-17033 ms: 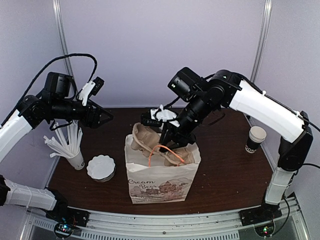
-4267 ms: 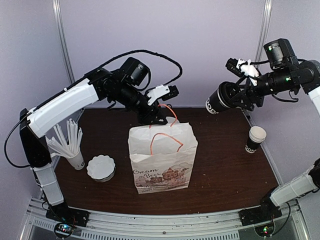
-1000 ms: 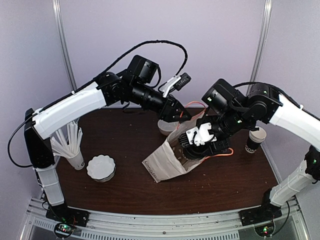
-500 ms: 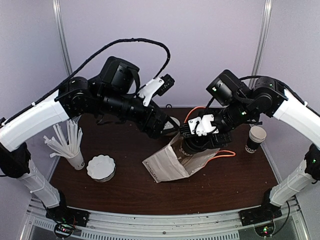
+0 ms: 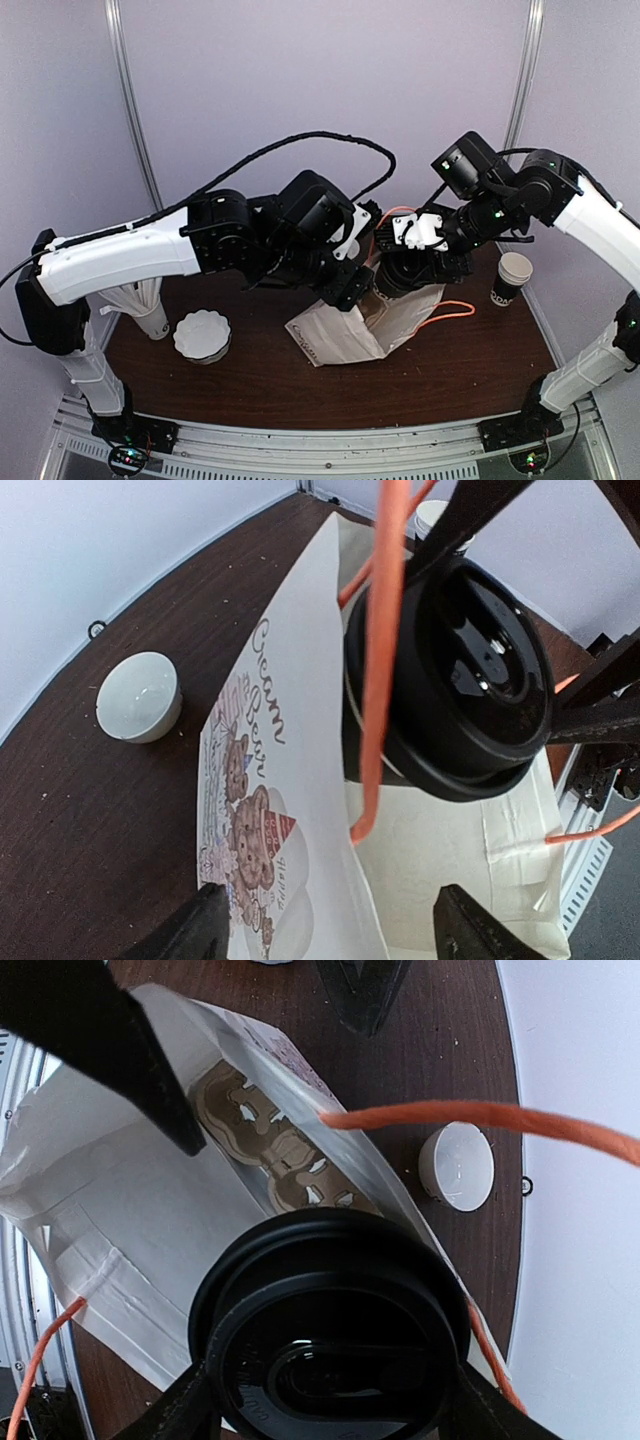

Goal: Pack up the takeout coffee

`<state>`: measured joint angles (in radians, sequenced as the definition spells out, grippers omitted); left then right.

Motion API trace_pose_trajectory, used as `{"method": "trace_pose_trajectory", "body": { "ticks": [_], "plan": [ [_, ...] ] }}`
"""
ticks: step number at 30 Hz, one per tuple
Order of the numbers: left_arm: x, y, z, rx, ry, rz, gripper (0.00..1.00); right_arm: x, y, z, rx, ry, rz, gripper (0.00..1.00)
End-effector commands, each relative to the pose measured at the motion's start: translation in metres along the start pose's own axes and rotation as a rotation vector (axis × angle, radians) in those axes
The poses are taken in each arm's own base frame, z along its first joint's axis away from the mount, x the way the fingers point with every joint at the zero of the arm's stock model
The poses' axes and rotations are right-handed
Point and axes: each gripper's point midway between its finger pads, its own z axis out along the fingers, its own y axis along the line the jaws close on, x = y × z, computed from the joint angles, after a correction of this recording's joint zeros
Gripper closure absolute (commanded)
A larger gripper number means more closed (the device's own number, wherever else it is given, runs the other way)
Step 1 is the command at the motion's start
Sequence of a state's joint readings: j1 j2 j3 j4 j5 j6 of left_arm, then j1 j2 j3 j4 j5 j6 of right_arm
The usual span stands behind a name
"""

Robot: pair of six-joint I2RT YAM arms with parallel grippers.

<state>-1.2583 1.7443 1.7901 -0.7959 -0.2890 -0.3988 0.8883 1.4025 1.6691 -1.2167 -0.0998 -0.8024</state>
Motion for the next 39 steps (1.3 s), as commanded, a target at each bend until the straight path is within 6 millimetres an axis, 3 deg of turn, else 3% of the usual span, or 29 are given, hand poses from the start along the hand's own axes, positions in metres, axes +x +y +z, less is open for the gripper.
{"method": "trace_pose_trajectory", "body": {
  "ticks": [1, 6, 13, 16, 20, 23, 27, 29, 34, 36, 39],
  "plan": [
    [-0.018, 0.006, -0.012, -0.021, -0.065, -0.027, 0.30, 0.002, 0.003, -0.004, 0.005, -0.034, 0.055, 0.29],
    [-0.022, 0.009, -0.016, -0.021, -0.104, 0.027, 0.38, 0.005, 0.025, -0.002, -0.084, -0.050, 0.058, 0.29],
    [-0.023, 0.006, -0.009, 0.021, -0.095, 0.090, 0.39, -0.002, 0.071, -0.007, -0.260, -0.076, -0.016, 0.30],
    [-0.025, 0.017, -0.016, -0.015, -0.119, 0.086, 0.36, -0.004, 0.090, -0.013, -0.318, -0.086, -0.052, 0.30],
    [-0.025, 0.040, -0.021, -0.055, -0.155, 0.054, 0.29, -0.024, 0.110, -0.022, -0.413, -0.164, -0.057, 0.30],
    [-0.029, 0.040, -0.027, -0.020, -0.194, 0.049, 0.22, -0.033, 0.104, -0.016, -0.384, -0.163, -0.035, 0.30],
    [-0.035, 0.020, -0.041, 0.115, -0.240, 0.071, 0.17, -0.023, 0.062, 0.004, -0.156, -0.064, -0.026, 0.30],
    [-0.036, 0.011, -0.049, 0.175, -0.257, 0.087, 0.15, -0.020, 0.046, 0.005, -0.072, -0.036, -0.032, 0.30],
    [-0.043, -0.010, -0.076, 0.319, -0.322, 0.138, 0.12, -0.022, 0.029, 0.001, 0.002, -0.020, -0.065, 0.31],
    [-0.048, -0.009, -0.085, 0.316, -0.350, 0.151, 0.11, -0.022, 0.026, 0.003, 0.015, -0.013, -0.074, 0.31],
    [-0.052, 0.009, -0.088, 0.231, -0.379, 0.155, 0.11, -0.021, 0.027, 0.007, 0.019, -0.007, -0.089, 0.32]
  ]
}}
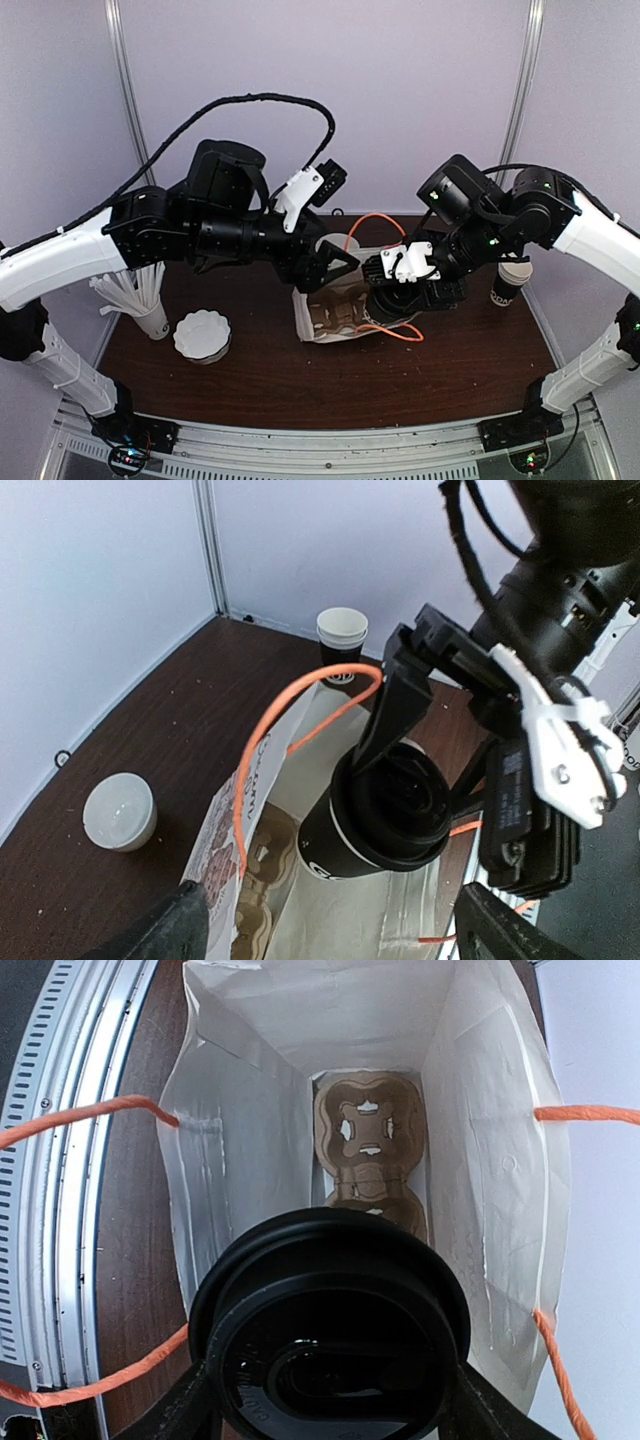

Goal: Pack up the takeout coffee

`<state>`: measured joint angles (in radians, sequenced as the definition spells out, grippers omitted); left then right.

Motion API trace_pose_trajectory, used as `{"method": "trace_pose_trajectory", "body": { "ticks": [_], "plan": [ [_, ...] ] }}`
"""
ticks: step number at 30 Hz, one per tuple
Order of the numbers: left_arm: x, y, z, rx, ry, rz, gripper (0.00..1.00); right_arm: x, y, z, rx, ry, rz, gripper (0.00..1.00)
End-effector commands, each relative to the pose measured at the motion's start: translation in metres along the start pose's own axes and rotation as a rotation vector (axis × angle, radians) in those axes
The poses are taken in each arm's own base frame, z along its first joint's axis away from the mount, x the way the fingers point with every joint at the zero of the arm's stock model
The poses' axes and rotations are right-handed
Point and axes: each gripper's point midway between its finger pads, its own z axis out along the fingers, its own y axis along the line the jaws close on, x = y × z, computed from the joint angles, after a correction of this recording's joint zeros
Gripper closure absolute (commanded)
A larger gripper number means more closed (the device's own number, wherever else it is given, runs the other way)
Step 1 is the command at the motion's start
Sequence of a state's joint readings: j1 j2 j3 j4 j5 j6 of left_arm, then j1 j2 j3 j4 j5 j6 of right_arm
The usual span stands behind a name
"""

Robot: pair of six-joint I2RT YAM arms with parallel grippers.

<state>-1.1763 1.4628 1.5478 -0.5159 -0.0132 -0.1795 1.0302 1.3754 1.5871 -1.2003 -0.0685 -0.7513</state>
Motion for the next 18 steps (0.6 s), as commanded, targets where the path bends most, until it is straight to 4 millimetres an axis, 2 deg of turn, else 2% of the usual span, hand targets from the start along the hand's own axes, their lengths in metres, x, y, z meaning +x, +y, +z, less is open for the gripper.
{"method": "trace_pose_trajectory", "body": {
  "ticks": [1, 5, 11, 13, 15, 18],
  "plan": [
    [-0.021, 0.013, -0.014, -0.048, -0.102, 0.045, 0.11, -0.004, -0.014, 0.000, 0.073, 0.007, -0.032, 0.32],
    [-0.017, 0.056, -0.018, -0.153, -0.126, 0.002, 0.11, -0.001, -0.007, 0.002, 0.067, 0.030, -0.086, 0.32],
    [-0.008, 0.137, -0.022, -0.308, -0.109, -0.050, 0.11, 0.005, 0.006, 0.018, 0.002, 0.067, -0.196, 0.33],
    [-0.002, 0.159, -0.019, -0.331, -0.100, -0.082, 0.10, 0.002, 0.007, 0.016, -0.011, 0.073, -0.227, 0.33],
    [0.005, 0.179, -0.016, -0.359, -0.093, -0.107, 0.11, -0.001, 0.007, 0.012, -0.016, 0.073, -0.251, 0.33],
    [0.018, 0.193, -0.004, -0.372, -0.067, -0.105, 0.11, -0.002, 0.010, 0.013, -0.036, 0.083, -0.291, 0.34]
  ]
}}
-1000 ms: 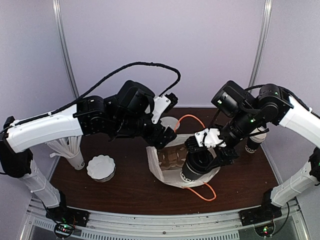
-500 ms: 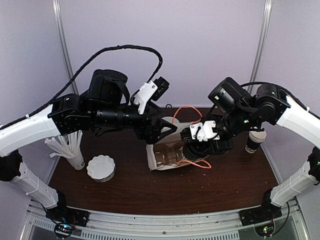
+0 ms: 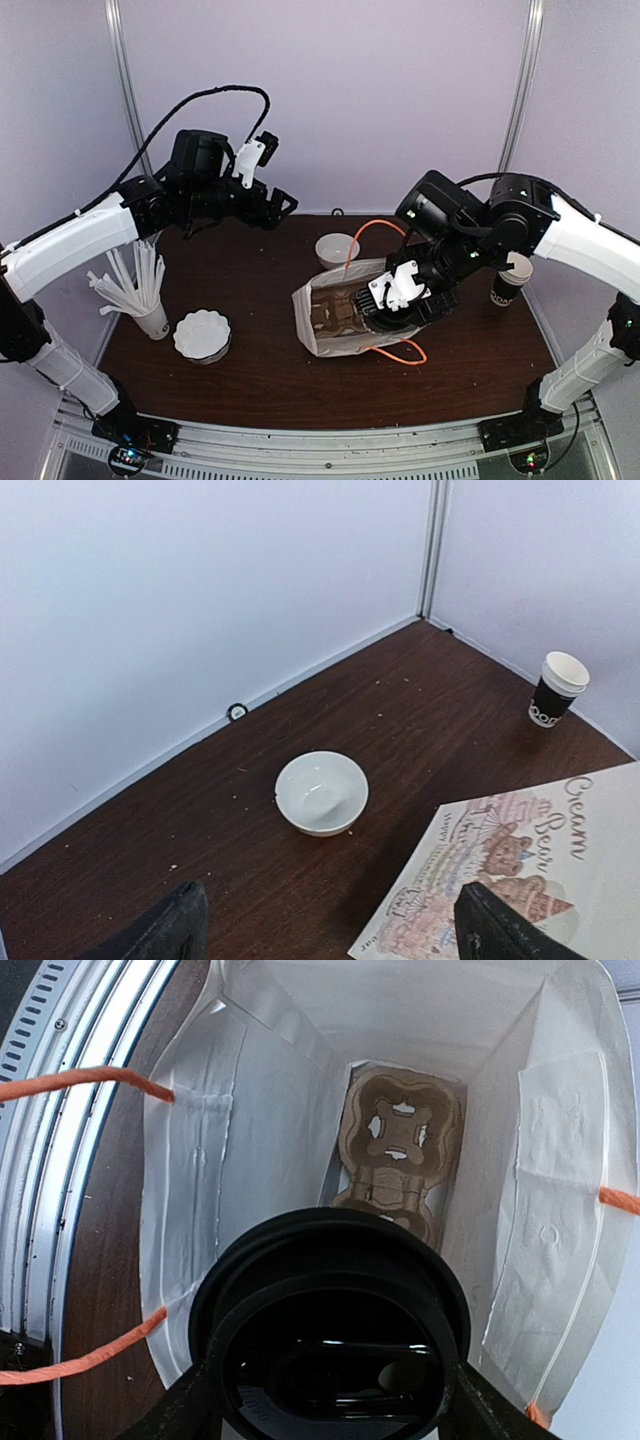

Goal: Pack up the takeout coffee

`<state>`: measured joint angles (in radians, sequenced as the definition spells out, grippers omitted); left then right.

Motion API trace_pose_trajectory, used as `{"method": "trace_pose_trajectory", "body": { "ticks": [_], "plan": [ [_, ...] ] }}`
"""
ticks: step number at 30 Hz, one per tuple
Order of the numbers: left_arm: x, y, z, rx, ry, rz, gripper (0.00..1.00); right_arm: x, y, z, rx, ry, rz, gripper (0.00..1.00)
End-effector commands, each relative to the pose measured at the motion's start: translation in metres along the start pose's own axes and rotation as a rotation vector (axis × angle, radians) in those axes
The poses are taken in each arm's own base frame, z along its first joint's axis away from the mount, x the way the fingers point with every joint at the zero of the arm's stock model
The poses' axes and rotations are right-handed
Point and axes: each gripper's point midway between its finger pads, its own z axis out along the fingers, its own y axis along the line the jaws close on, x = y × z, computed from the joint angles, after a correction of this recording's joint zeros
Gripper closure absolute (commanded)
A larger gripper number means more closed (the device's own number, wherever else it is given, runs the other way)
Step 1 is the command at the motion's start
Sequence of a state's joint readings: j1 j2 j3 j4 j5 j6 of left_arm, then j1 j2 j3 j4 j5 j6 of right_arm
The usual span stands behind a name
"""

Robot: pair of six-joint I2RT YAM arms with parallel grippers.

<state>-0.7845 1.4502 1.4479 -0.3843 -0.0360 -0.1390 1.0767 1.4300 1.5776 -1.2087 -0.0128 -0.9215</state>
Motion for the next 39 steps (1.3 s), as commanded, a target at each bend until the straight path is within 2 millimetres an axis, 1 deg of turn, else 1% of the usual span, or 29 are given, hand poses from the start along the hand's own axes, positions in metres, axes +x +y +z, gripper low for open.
{"method": "trace_pose_trajectory", "body": {
  "ticks": [1, 5, 7, 11, 13, 16, 21, 24, 28, 31, 34, 39],
  "plan": [
    [0.007, 0.007, 0.026, 0.009, -0.005, 0.006, 0.11, -0.002, 0.002, -0.005, -0.013, 0.018, -0.084, 0.34],
    [0.017, -0.014, 0.041, 0.130, 0.016, -0.020, 0.11, -0.002, 0.012, 0.003, -0.034, 0.049, -0.122, 0.34],
    [0.024, -0.018, 0.047, 0.156, 0.029, -0.037, 0.11, 0.000, 0.013, 0.005, -0.015, 0.075, -0.155, 0.34],
    [0.029, -0.022, 0.051, 0.178, 0.028, -0.035, 0.11, 0.007, 0.000, 0.010, 0.083, 0.133, -0.216, 0.34],
    [0.031, -0.024, 0.052, 0.188, 0.033, -0.027, 0.11, 0.008, -0.007, 0.014, 0.130, 0.145, -0.222, 0.34],
    [0.036, -0.029, 0.055, 0.221, 0.046, -0.027, 0.11, 0.010, -0.012, 0.024, 0.172, 0.165, -0.220, 0.34],
    [0.051, -0.044, 0.068, 0.308, 0.076, -0.068, 0.11, 0.008, -0.018, 0.038, 0.197, 0.182, -0.204, 0.36],
    [0.058, -0.050, 0.074, 0.342, 0.089, -0.085, 0.11, 0.008, -0.016, 0.040, 0.179, 0.179, -0.177, 0.37],
    [0.061, -0.058, 0.076, 0.389, 0.099, -0.102, 0.12, 0.006, -0.011, 0.035, 0.167, 0.149, -0.143, 0.37],
    [0.061, -0.060, 0.074, 0.403, 0.100, -0.103, 0.12, 0.007, -0.004, 0.033, 0.169, 0.125, -0.164, 0.37],
    [0.060, -0.063, 0.069, 0.424, 0.098, -0.098, 0.12, 0.013, -0.003, 0.037, 0.191, 0.142, -0.179, 0.37],
    [0.062, -0.075, 0.065, 0.499, 0.109, -0.114, 0.12, 0.019, 0.000, 0.048, 0.240, 0.138, -0.193, 0.37]
  ]
}}
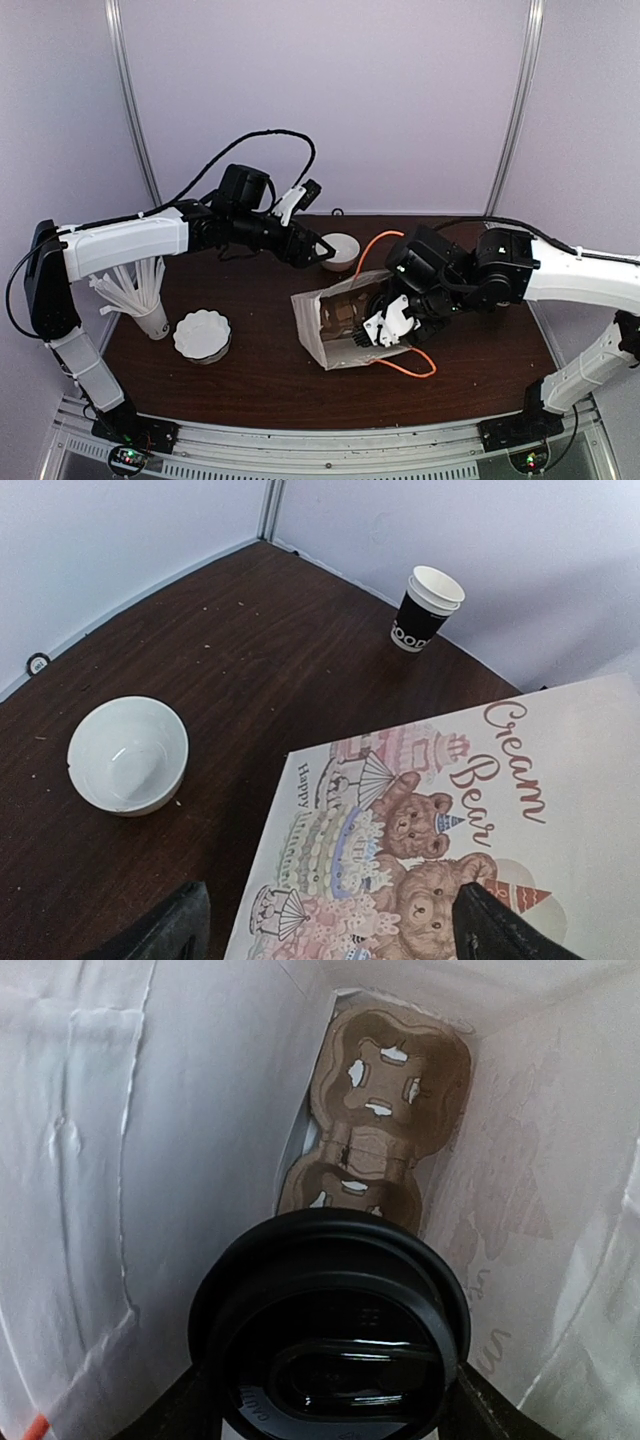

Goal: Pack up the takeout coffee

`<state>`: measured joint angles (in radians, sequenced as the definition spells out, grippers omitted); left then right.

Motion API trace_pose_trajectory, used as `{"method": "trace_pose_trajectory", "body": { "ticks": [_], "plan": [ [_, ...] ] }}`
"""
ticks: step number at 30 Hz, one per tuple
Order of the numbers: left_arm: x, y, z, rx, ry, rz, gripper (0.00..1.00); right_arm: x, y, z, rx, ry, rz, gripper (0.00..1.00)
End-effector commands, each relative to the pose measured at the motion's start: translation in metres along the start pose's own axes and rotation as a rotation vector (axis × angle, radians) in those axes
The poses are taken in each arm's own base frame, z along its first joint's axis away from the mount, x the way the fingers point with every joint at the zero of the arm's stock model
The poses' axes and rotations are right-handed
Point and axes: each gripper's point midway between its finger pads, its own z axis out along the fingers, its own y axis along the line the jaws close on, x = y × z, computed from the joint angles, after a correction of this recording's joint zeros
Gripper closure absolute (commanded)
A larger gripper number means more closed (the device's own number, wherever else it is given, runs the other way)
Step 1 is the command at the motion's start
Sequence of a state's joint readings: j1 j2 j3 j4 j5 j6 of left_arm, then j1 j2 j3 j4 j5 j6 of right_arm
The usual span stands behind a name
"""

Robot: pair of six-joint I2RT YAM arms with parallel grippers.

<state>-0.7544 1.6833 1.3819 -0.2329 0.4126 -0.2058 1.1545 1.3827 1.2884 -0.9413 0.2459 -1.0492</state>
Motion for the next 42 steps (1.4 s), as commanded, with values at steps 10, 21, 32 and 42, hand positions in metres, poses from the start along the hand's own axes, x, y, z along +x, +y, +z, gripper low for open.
{"method": "trace_pose_trajectory", "body": {
  "ticks": [10, 21, 32, 42],
  "plan": [
    [-0.004, -0.023, -0.001, 0.124, -0.018, -0.004, 0.13, -0.005, -0.015, 0.018, 0.145, -0.048, 0.058, 0.37],
    [0.005, -0.030, 0.006, 0.188, 0.026, -0.014, 0.13, 0.005, -0.023, 0.036, 0.124, -0.010, 0.098, 0.37],
    [0.007, -0.024, 0.006, 0.148, 0.042, 0.007, 0.13, 0.013, -0.038, 0.051, 0.075, 0.019, 0.170, 0.37],
    [0.010, -0.020, 0.001, 0.116, 0.051, 0.007, 0.13, 0.014, -0.046, 0.066, -0.017, 0.019, 0.272, 0.37]
  ]
}}
